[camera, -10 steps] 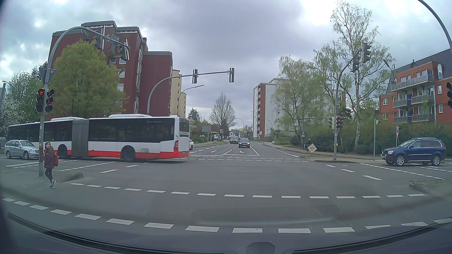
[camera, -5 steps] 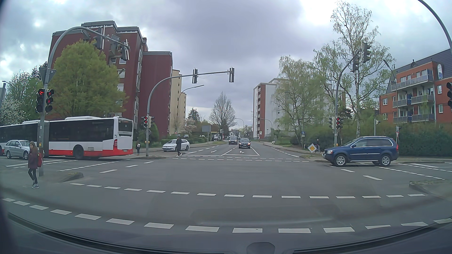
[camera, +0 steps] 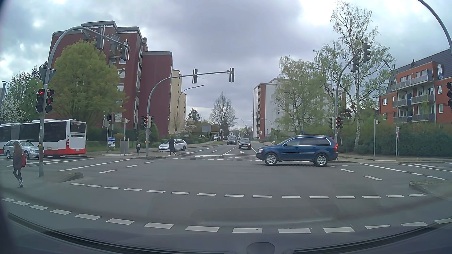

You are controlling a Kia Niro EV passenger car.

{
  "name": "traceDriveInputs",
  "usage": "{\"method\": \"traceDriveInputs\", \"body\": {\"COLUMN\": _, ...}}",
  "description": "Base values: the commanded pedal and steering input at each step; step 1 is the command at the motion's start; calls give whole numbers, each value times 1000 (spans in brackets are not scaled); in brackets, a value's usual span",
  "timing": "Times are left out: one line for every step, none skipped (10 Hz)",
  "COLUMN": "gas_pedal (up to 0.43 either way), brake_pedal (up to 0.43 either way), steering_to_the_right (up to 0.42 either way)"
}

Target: Follow the waypoints while adhering to traffic rules and regulations

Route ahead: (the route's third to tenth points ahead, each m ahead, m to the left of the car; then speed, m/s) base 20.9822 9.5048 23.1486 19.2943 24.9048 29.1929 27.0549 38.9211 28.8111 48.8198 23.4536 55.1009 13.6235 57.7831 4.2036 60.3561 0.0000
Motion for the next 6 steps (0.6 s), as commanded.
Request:
{"method": "traceDriveInputs", "body": {"gas_pedal": 0, "brake_pedal": 293, "steering_to_the_right": -10}}
{"method": "traceDriveInputs", "body": {"gas_pedal": 0, "brake_pedal": 293, "steering_to_the_right": -10}}
{"method": "traceDriveInputs", "body": {"gas_pedal": 0, "brake_pedal": 293, "steering_to_the_right": -10}}
{"method": "traceDriveInputs", "body": {"gas_pedal": 0, "brake_pedal": 293, "steering_to_the_right": -10}}
{"method": "traceDriveInputs", "body": {"gas_pedal": 0, "brake_pedal": 293, "steering_to_the_right": -10}}
{"method": "traceDriveInputs", "body": {"gas_pedal": 0, "brake_pedal": 293, "steering_to_the_right": -10}}
